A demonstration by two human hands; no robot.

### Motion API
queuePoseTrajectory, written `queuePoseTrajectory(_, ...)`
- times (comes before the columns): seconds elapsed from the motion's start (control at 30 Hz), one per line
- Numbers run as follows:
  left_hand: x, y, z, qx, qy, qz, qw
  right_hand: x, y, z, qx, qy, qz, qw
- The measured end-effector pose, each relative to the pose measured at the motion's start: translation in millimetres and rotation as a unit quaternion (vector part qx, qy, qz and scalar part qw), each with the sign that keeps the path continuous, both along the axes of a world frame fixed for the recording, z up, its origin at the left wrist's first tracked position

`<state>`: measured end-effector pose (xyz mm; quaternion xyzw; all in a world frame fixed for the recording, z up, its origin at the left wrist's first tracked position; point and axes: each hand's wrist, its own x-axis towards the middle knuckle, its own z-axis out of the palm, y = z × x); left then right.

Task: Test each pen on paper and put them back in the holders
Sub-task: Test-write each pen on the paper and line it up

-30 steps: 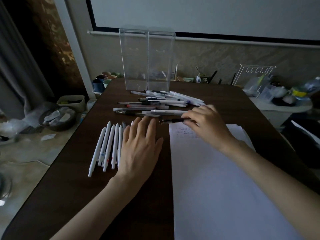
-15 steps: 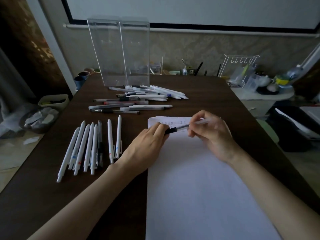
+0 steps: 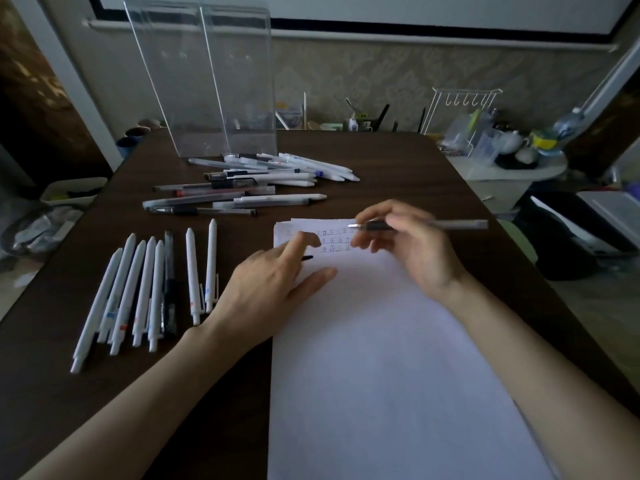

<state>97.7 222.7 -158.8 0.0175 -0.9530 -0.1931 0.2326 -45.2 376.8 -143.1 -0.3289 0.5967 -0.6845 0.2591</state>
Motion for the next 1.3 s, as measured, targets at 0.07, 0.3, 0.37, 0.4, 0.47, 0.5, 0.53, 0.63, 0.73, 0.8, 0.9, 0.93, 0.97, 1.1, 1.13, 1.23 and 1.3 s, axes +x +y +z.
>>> queuePoseTrajectory(0.07, 0.7, 0.5, -0.8, -0.037, -0.023, -0.036, 0.998, -7.9, 1.2, -0.2, 0.033, 0.057, -0.100, 0.993)
queuePoseTrajectory(0.3, 2.7, 7.5, -8.0, -0.112, -0.121, -0.104, 0.981, -6.4, -14.6, -9.4, 0.200, 0.181, -0.209, 0.940)
queuePoseTrajectory(0.37, 2.4, 7.6, -9.9, -0.127, -0.119, -0.103, 0.979, -4.6, -17.6, -10.0, 0.216, 0.199, -0.209, 0.933)
queuePoseTrajectory(0.4, 2.3, 7.5, -10.2, -0.130, -0.117, -0.102, 0.979, -3.5, -18.6, -10.9, 0.204, 0.196, -0.197, 0.939)
queuePoseTrajectory(0.47, 2.0, 8.0, -10.2, -0.128, -0.115, -0.099, 0.980, -3.2, -19.7, -12.7, 0.185, 0.189, -0.180, 0.947)
queuePoseTrajectory(0.5, 2.0, 8.2, -9.7, -0.125, -0.115, -0.097, 0.981, -3.6, -20.0, -12.9, 0.183, 0.190, -0.177, 0.948)
queuePoseTrajectory(0.53, 2.1, 8.6, -9.5, -0.124, -0.116, -0.095, 0.981, -4.1, -20.0, -12.8, 0.182, 0.190, -0.175, 0.949)
queuePoseTrajectory(0.63, 2.0, 8.4, -8.8, -0.121, -0.121, -0.091, 0.981, -4.3, -20.7, -12.8, 0.190, 0.202, -0.170, 0.946)
queuePoseTrajectory(0.73, 1.8, 7.4, -9.0, -0.103, -0.125, -0.089, 0.983, -4.5, -20.7, -14.2, 0.198, 0.212, -0.173, 0.941)
queuePoseTrajectory(0.8, 1.7, 6.8, -9.3, -0.092, -0.128, -0.088, 0.984, -4.4, -19.7, -13.6, 0.195, 0.213, -0.174, 0.942)
queuePoseTrajectory(0.9, 1.6, 6.4, -9.1, -0.084, -0.135, -0.084, 0.984, -3.6, -19.5, -13.3, 0.199, 0.215, -0.175, 0.940)
queuePoseTrajectory(0.93, 1.5, 6.5, -9.0, -0.082, -0.137, -0.084, 0.984, -3.9, -19.5, -13.6, 0.201, 0.213, -0.180, 0.939)
queuePoseTrajectory(0.97, 1.4, 6.5, -8.9, -0.081, -0.138, -0.083, 0.984, -4.0, -19.6, -13.8, 0.203, 0.209, -0.184, 0.939)
queuePoseTrajectory(1.1, 1.4, 6.6, -8.8, -0.078, -0.135, -0.084, 0.984, -3.0, -18.7, -12.6, 0.197, 0.198, -0.184, 0.942)
queuePoseTrajectory(1.13, 1.2, 6.5, -9.1, -0.078, -0.135, -0.084, 0.984, -2.8, -18.8, -12.6, 0.195, 0.199, -0.185, 0.942)
queuePoseTrajectory(1.23, 0.6, 6.0, -9.9, -0.076, -0.131, -0.085, 0.985, -3.5, -19.1, -13.2, 0.194, 0.202, -0.189, 0.941)
queuePoseTrajectory(1.3, 0.5, 6.0, -10.4, -0.076, -0.131, -0.086, 0.985, -3.8, -19.0, -13.2, 0.190, 0.201, -0.185, 0.943)
